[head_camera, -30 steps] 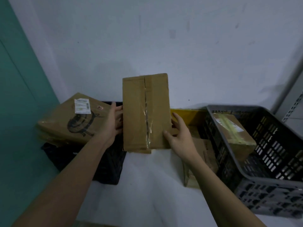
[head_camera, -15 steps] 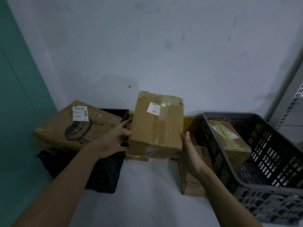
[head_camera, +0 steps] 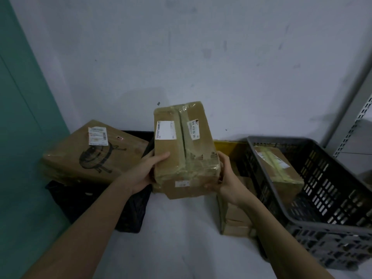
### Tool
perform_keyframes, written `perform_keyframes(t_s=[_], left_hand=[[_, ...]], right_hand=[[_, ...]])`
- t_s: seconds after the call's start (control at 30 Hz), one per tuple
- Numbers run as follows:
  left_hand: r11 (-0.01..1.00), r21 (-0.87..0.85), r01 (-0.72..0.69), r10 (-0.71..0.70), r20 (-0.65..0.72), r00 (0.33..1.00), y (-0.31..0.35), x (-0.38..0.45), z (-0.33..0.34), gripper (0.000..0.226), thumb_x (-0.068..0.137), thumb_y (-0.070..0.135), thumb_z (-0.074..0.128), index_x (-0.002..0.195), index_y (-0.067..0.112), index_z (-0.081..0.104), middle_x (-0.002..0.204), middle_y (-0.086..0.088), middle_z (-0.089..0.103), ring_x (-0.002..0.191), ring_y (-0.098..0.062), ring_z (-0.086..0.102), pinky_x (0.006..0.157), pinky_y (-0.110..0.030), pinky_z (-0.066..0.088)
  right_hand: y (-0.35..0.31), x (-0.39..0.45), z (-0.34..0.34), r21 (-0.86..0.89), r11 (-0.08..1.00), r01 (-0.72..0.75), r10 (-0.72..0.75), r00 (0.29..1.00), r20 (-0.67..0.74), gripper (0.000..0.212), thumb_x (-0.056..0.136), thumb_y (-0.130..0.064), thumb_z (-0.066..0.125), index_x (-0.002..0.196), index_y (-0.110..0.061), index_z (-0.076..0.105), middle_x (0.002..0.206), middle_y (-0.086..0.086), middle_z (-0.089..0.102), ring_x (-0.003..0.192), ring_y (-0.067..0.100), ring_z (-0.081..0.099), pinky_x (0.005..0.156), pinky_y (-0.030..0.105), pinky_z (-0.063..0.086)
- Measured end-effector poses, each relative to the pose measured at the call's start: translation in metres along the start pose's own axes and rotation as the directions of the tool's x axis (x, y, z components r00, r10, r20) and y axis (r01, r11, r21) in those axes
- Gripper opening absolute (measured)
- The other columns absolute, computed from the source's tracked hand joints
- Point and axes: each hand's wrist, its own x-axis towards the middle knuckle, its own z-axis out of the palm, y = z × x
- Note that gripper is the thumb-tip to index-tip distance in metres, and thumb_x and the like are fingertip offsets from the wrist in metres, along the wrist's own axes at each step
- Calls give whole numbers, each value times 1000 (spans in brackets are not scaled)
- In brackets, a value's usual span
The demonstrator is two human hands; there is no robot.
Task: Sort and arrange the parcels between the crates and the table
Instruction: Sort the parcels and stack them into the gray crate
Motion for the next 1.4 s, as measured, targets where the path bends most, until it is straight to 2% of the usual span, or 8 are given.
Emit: perform_keyframes(t_s=[0.2,0.43,0.53,0.63,0.73,0.87,1.13,1.4], left_hand=[[992,-1,-124,123,-51,991,-6,-3,1,80,70,15,79,141,33,49,124,-2,68,115,-23,65,89,-39,55],[966,136,-219,221,-2,975,-8,-5,10,99,74,5,81,150,42,29,134,9,57,120,-10,57,92,-36,55],[965,161,-206,225,-114,968,-3,-4,15,85,68,34,85,143,33,45,127,6,65,114,-14,63,96,-44,54],[960,144,-239,262,-173,949,-9,1,24,51,80,27,81,127,26,60,117,4,71,108,-16,68,94,-40,55],[957,99,-272,287,-192,939,-16,2,41,28,86,20,75,111,29,65,110,4,73,103,-18,69,84,-34,55],[957,45,-288,291,-183,939,-24,3,72,21,90,24,71,105,35,61,105,11,71,98,-8,67,83,-30,54],[946,85,-313,321,-100,942,-31,21,142,52,89,31,71,136,25,51,121,11,66,111,-7,63,89,-26,53],[935,92,-342,351,-111,930,-39,49,239,90,79,51,75,151,42,22,139,8,55,114,-2,57,86,-21,53]], right_hand=[[-13,-3,-1,200,955,-220,205,974,93,117,65,-64,80,151,-55,1,148,-12,41,129,19,54,98,44,54],[-8,2,19,205,979,-18,72,963,-259,84,85,-33,72,152,-38,23,134,-5,60,117,14,64,99,41,53],[-15,0,19,133,991,9,23,971,-238,72,92,-21,67,151,-39,29,132,-10,62,115,8,64,85,23,57],[-27,1,17,-39,999,-2,-9,958,-288,70,95,-13,64,152,-39,32,134,-15,60,119,1,60,90,20,52],[-38,2,8,-287,957,-50,-75,909,-410,64,93,-25,65,149,-38,37,135,-9,57,122,10,56,104,39,48],[-54,-6,-8,-391,908,-150,-73,862,-502,58,97,-53,51,150,-33,38,136,-6,49,121,12,50,100,36,46],[-51,-28,-67,-590,780,-207,-333,662,-671,33,99,-40,53,130,-29,59,109,-4,72,97,20,66,78,39,54],[-31,-62,-188,-511,837,-197,-291,632,-719,27,96,-40,60,119,-29,69,88,-14,65,87,15,64,76,36,51]])
